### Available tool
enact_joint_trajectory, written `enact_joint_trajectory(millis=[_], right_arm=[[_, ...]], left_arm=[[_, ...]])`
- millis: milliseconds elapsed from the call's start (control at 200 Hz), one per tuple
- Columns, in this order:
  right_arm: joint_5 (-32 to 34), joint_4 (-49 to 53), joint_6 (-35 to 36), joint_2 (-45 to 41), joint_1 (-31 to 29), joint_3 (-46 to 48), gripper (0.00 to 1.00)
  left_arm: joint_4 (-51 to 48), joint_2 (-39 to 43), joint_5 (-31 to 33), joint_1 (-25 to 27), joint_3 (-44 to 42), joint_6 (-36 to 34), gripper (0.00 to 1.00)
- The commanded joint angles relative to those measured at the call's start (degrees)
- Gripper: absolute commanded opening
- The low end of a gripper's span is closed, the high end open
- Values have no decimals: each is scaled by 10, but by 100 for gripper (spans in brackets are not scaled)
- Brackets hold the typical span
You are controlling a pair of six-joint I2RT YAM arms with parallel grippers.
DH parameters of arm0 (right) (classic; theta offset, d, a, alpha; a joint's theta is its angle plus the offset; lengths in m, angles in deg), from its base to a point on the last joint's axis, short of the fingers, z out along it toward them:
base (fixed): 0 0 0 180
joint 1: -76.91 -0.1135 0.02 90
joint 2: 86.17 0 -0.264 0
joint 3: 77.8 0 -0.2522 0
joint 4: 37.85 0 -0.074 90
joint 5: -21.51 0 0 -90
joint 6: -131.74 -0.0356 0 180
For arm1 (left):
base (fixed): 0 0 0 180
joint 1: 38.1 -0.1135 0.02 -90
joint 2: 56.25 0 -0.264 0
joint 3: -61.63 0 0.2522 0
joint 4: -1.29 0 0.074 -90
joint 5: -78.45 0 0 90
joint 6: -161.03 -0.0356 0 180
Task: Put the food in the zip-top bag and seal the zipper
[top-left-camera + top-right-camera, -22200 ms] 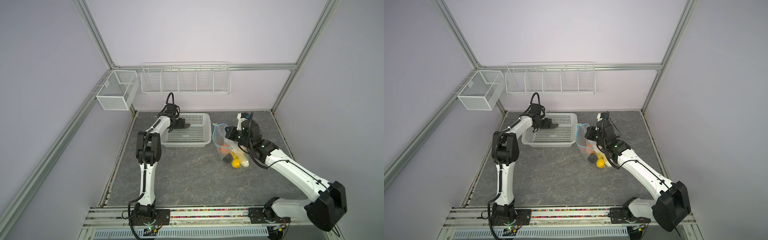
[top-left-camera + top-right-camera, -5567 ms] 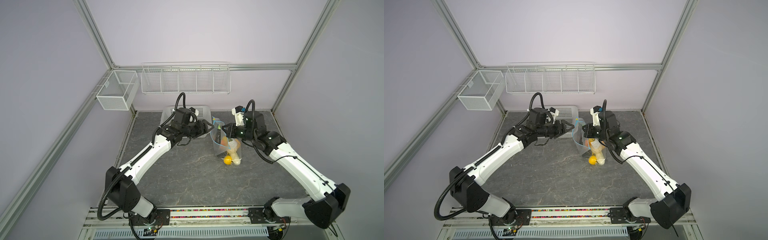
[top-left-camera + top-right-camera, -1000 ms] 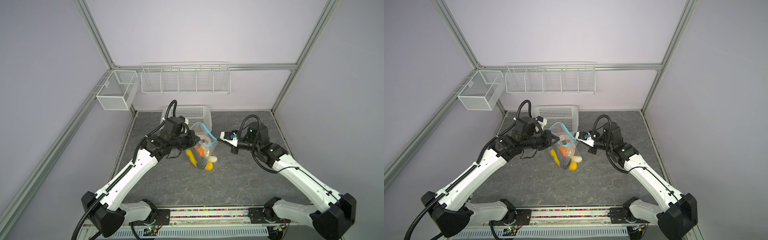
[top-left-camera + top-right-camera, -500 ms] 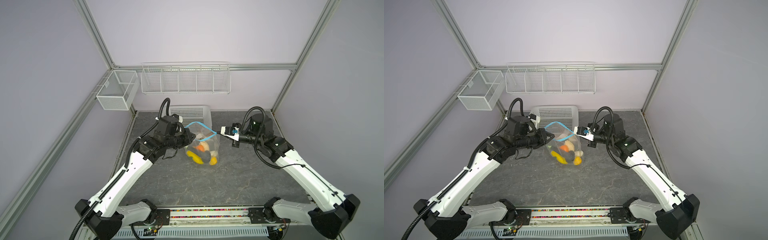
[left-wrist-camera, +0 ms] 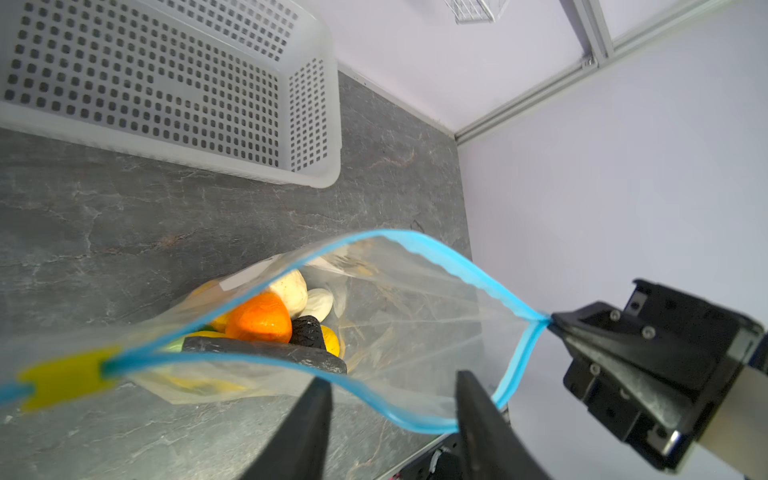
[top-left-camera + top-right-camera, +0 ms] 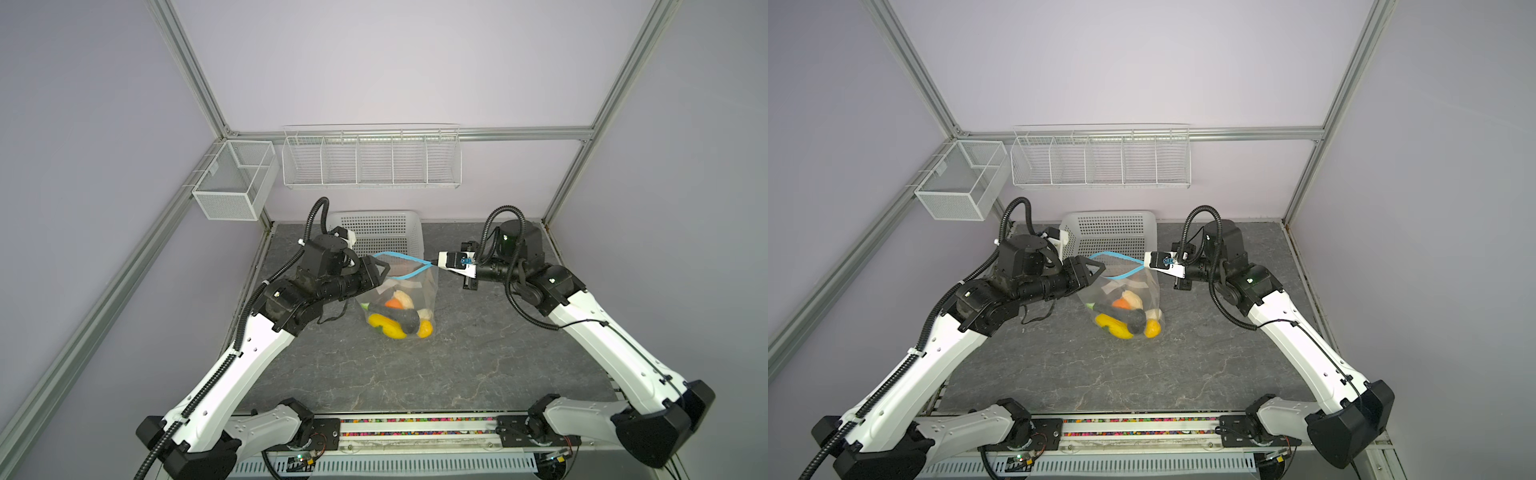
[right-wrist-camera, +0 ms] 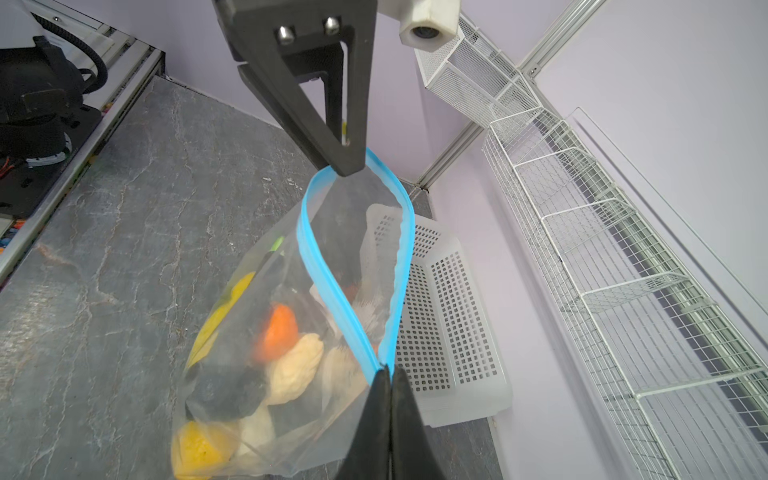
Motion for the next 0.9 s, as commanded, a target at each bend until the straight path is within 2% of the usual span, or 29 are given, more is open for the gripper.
enact_joint_trajectory(millis=[0,165,240,320,425,585,785,895], right_arm=[[-30,-4,19,7,1,-8,6],[-41,-17,17,11,12,-1,6],[-47,-25,17,14,18,3,6],[-57,-32,19,17,26,5,6],[-75,-45,20,23,39,9,7],[-115,-72,11,33,62,16,6],[-157,-100,0,50,85,21,6],[-177,-109,-3,56,93,22,6]], left_arm=[[-9,30,-2,-36,-8,-66,71],[-19,76,-77,-132,-7,-198,95],[-26,86,-134,-181,-9,-264,96],[-18,96,-183,-223,-22,-302,96],[-20,106,-232,-241,-49,-375,94],[29,164,-178,-242,-136,-442,92],[147,258,-153,-246,-263,-506,84],[163,251,-137,-246,-283,-541,82]])
